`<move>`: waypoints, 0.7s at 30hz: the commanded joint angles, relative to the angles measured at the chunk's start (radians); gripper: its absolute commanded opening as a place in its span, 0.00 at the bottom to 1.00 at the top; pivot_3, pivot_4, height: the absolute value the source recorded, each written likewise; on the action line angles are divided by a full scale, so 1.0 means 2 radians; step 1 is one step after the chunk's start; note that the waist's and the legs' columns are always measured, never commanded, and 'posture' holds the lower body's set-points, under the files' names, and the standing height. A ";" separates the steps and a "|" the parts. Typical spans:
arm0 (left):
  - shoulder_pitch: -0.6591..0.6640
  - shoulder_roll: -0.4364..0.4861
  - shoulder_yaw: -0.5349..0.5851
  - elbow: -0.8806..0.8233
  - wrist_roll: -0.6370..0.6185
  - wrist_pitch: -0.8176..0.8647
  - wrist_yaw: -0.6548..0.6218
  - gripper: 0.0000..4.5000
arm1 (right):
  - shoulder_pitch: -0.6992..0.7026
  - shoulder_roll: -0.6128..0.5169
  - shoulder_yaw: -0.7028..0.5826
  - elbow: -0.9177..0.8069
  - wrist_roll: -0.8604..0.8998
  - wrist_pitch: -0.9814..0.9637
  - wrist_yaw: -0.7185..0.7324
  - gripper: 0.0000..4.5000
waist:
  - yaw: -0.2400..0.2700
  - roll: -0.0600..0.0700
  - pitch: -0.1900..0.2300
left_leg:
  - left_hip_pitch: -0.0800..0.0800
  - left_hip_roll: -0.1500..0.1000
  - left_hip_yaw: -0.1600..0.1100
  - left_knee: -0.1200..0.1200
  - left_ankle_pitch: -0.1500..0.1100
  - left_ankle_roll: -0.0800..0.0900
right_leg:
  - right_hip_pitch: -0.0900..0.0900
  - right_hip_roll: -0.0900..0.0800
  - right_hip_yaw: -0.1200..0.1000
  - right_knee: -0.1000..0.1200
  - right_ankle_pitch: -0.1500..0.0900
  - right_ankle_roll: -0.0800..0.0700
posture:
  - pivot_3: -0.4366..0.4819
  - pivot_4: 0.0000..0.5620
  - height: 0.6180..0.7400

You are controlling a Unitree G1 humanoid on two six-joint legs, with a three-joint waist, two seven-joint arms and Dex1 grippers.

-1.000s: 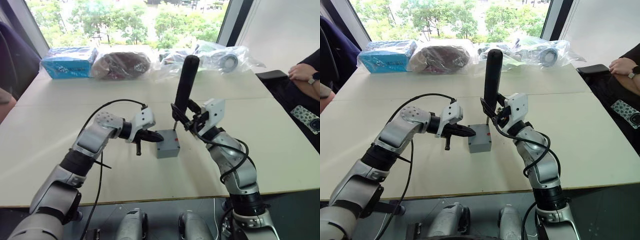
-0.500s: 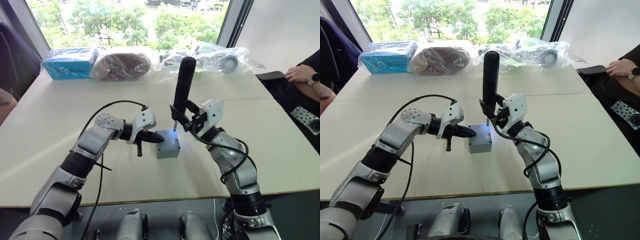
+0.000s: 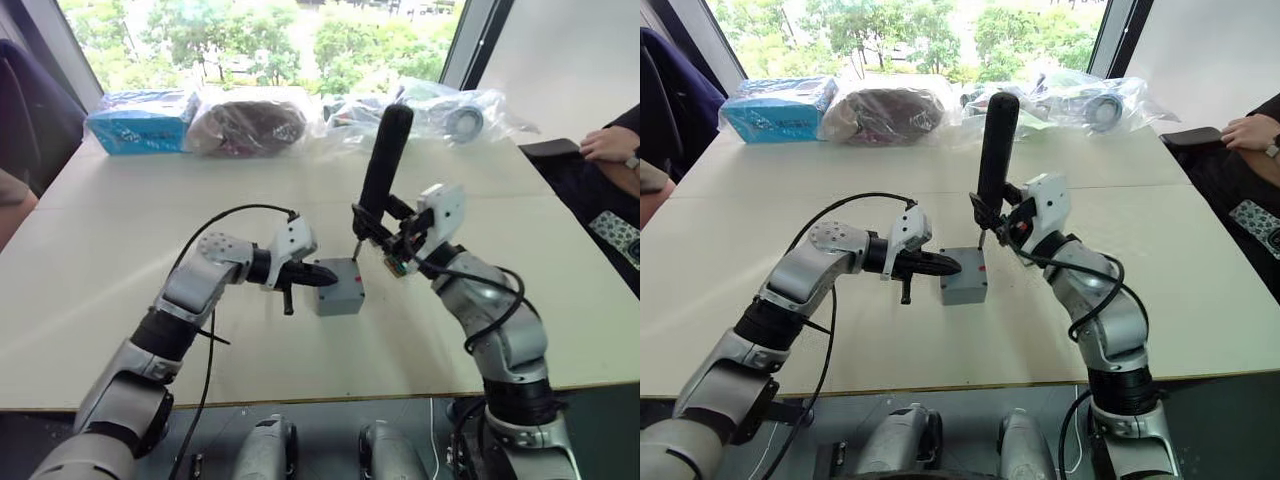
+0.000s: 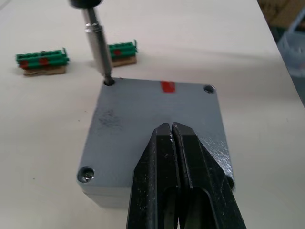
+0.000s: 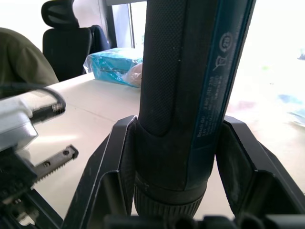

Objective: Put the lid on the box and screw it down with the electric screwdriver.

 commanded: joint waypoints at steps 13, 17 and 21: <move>0.046 0.087 0.040 -0.189 -0.094 0.097 -0.030 0.00 | -0.191 -0.269 -0.174 0.254 0.314 0.506 -0.145 0.42 | -0.001 0.002 0.005 | -0.004 0.000 0.001 0.000 0.000 0.001 | -0.004 0.001 -0.001 0.000 0.000 0.000 | 0.48 0.27 1.00; 0.067 0.106 0.029 -0.222 -0.088 0.094 -0.020 0.00 | -0.172 -0.328 -0.096 0.337 0.340 0.508 -0.110 0.42 | -0.004 0.004 0.006 | -0.004 -0.001 0.002 0.000 -0.001 0.002 | -0.004 0.001 0.000 -0.001 0.001 0.000 | 0.48 0.27 1.00; 0.082 0.104 0.028 -0.238 -0.094 0.101 -0.007 0.00 | -0.177 -0.344 -0.035 0.375 0.332 0.508 -0.079 0.42 | -0.012 0.004 0.008 | -0.004 0.000 0.003 0.001 -0.001 0.002 | -0.004 0.002 0.001 -0.001 0.001 0.000 | 0.48 0.27 1.00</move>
